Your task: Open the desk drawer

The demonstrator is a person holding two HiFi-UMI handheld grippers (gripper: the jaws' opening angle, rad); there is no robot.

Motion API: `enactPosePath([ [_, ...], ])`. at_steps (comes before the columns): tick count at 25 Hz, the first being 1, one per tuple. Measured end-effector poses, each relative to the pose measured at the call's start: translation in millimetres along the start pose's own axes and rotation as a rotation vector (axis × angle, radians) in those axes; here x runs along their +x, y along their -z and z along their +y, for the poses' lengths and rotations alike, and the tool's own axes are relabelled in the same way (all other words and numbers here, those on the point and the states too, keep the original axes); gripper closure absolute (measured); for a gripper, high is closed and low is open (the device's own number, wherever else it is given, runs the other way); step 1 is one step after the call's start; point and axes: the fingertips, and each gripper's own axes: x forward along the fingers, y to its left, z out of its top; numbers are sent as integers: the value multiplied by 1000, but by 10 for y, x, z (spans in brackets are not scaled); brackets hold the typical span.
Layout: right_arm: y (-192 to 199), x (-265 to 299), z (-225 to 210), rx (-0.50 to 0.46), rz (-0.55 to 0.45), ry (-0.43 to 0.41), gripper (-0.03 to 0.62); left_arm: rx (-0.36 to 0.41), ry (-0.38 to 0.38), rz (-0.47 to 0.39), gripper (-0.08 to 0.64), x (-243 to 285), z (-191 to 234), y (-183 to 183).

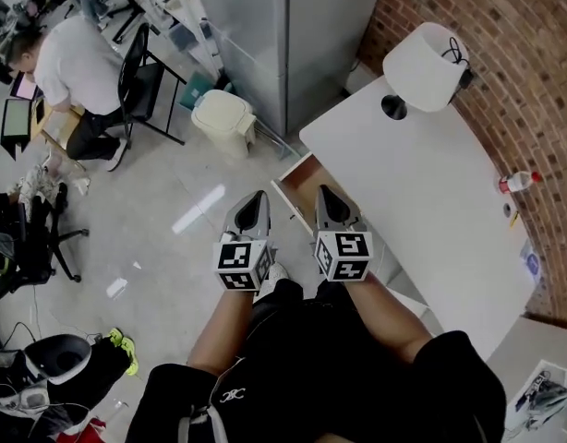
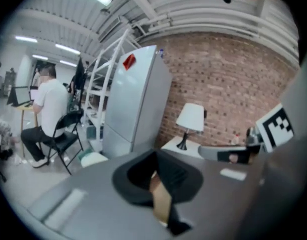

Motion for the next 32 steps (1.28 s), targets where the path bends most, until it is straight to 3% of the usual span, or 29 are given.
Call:
enactPosePath([
  [5,-575,-137,126,-21,-129,4,594,63,1,-59,563,-42,-13,-575],
  [11,-992,-205,91,-41,-210,31,594,77,14,-70,563,-55,-105,-795],
  [32,-1133,-109,47,-45,-248,99,594,95,48,-36,563,102,78,-875],
])
